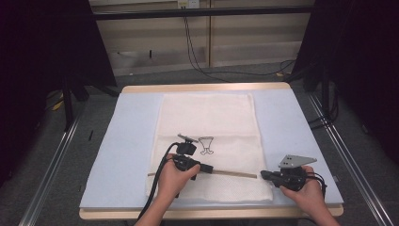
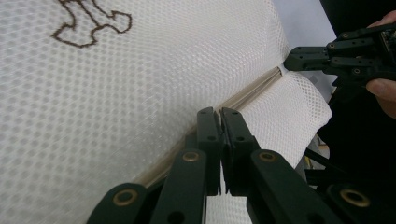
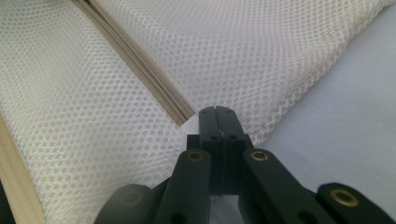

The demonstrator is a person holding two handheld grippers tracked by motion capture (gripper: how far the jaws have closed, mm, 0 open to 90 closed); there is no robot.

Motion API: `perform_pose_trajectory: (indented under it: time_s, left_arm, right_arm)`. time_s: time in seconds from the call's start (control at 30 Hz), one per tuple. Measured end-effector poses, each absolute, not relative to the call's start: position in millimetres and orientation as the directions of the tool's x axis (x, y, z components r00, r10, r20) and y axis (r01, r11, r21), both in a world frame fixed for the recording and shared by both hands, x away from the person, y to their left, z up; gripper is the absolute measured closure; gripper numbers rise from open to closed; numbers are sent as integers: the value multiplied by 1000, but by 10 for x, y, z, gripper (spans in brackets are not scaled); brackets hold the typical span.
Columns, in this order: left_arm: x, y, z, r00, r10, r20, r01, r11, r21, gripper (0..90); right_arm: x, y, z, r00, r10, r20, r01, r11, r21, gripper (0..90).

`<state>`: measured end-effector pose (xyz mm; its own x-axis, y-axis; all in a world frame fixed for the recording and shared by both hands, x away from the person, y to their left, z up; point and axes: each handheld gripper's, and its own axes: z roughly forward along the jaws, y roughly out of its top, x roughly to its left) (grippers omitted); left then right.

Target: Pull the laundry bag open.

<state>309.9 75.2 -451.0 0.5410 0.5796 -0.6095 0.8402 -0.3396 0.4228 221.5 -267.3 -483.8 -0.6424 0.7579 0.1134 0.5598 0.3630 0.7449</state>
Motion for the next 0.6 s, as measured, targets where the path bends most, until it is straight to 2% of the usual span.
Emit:
perform_pose_trajectory:
  time_s: [0.2,0.6]
  left_arm:
    - [3110,866,-4507,554,579,-599,832,-354,428,874]
    - [3096,1174,-4465,527,616,-585,845,-310,436,874]
  right_arm:
    - [2215,-2676,-4840,-643,758,113,559,363,745,900]
    - [2215,-2682,-4844,-647,754,112,555,365,748,900]
